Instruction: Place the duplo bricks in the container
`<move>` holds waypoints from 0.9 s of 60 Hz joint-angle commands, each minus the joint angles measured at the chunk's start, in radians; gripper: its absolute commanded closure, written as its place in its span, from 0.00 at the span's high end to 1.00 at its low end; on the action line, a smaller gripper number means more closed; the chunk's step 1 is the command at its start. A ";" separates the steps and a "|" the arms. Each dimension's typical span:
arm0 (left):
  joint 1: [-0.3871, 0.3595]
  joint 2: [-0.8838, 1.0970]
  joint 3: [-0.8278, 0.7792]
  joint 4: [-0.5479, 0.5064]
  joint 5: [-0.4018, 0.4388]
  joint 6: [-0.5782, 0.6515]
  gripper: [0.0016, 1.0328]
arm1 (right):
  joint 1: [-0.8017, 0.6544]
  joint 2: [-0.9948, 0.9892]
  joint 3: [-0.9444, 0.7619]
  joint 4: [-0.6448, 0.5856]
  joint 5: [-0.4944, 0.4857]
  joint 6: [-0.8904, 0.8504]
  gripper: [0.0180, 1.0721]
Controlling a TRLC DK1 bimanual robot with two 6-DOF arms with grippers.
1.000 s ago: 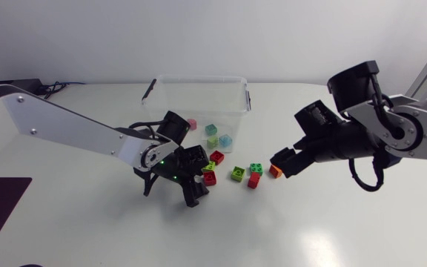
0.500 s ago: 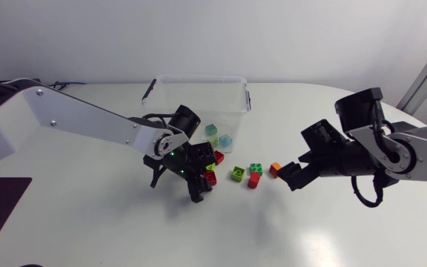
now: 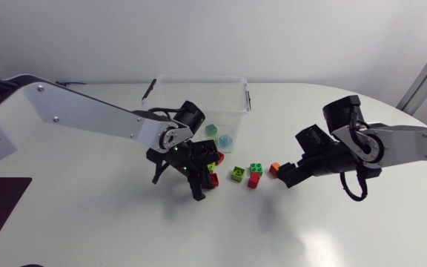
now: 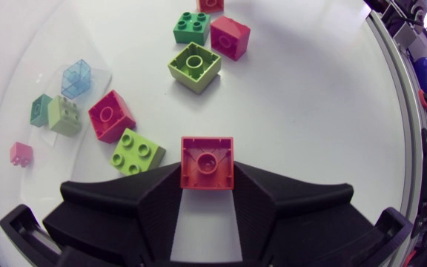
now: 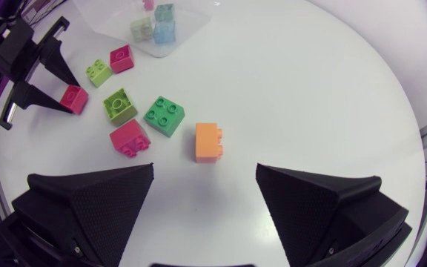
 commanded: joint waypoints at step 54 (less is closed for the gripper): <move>0.269 -0.272 0.202 0.088 0.086 -0.259 0.05 | 0.044 0.164 0.115 0.014 0.088 0.007 0.25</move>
